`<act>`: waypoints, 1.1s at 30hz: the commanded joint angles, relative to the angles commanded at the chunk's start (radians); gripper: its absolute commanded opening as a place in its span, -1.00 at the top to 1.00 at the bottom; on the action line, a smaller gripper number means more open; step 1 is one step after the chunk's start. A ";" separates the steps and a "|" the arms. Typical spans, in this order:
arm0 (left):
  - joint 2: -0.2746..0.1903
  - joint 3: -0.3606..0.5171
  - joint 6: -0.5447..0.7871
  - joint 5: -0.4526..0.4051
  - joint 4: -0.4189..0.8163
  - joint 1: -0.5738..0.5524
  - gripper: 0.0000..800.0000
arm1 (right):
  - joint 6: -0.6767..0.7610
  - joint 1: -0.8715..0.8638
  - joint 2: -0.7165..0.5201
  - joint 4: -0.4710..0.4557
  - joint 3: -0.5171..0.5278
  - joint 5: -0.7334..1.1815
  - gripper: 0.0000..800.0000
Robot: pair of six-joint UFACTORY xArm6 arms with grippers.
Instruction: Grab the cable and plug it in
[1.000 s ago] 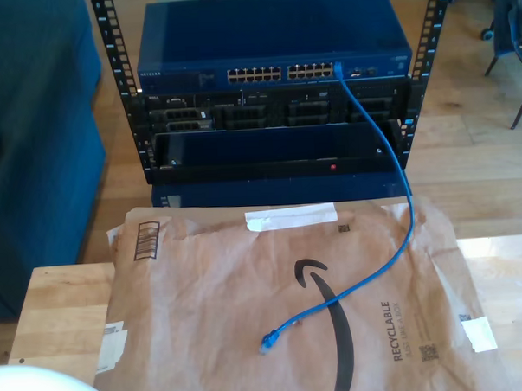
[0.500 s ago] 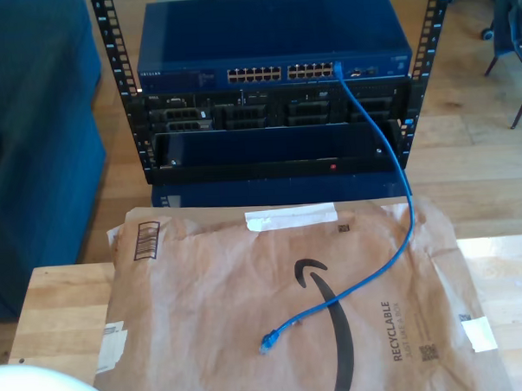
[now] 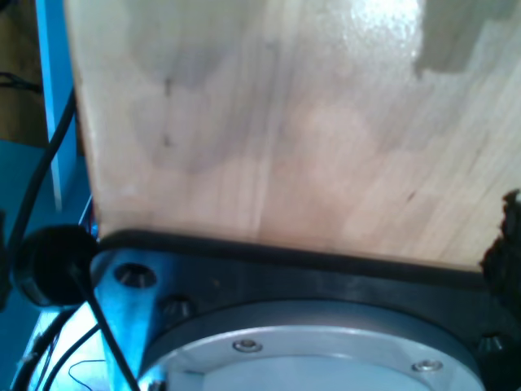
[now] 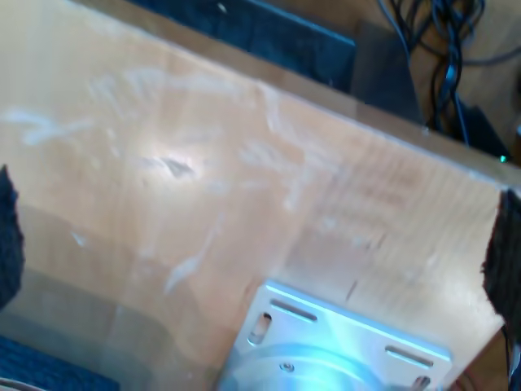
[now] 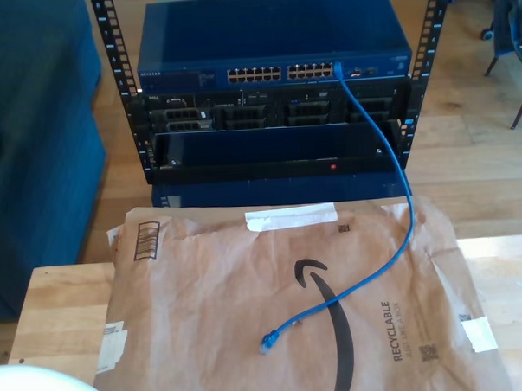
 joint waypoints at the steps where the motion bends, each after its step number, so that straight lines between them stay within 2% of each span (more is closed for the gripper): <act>1: 0.000 0.000 0.000 0.000 0.000 0.000 -1.00 | 0.000 -0.009 -0.008 0.000 0.023 0.000 -0.97; 8: 0.000 0.000 0.000 0.000 0.000 0.000 -1.00 | 0.005 -0.060 -0.035 0.000 0.164 -0.025 -0.97; 12: 0.000 0.000 0.000 0.000 0.000 0.000 -1.00 | 0.003 -0.063 -0.034 0.003 0.253 -0.143 -0.97; 20: 0.000 0.000 0.000 0.000 0.000 -0.002 -1.00 | 0.003 -0.063 -0.028 0.006 0.365 -0.321 -0.97; 25: 0.000 0.000 0.000 0.000 0.000 0.000 -1.00 | -0.002 -0.061 -0.021 0.006 0.400 -0.390 -0.97; 33: 0.000 0.000 0.000 0.000 0.000 0.000 -1.00 | 0.000 -0.063 -0.018 0.005 0.402 -0.391 -0.99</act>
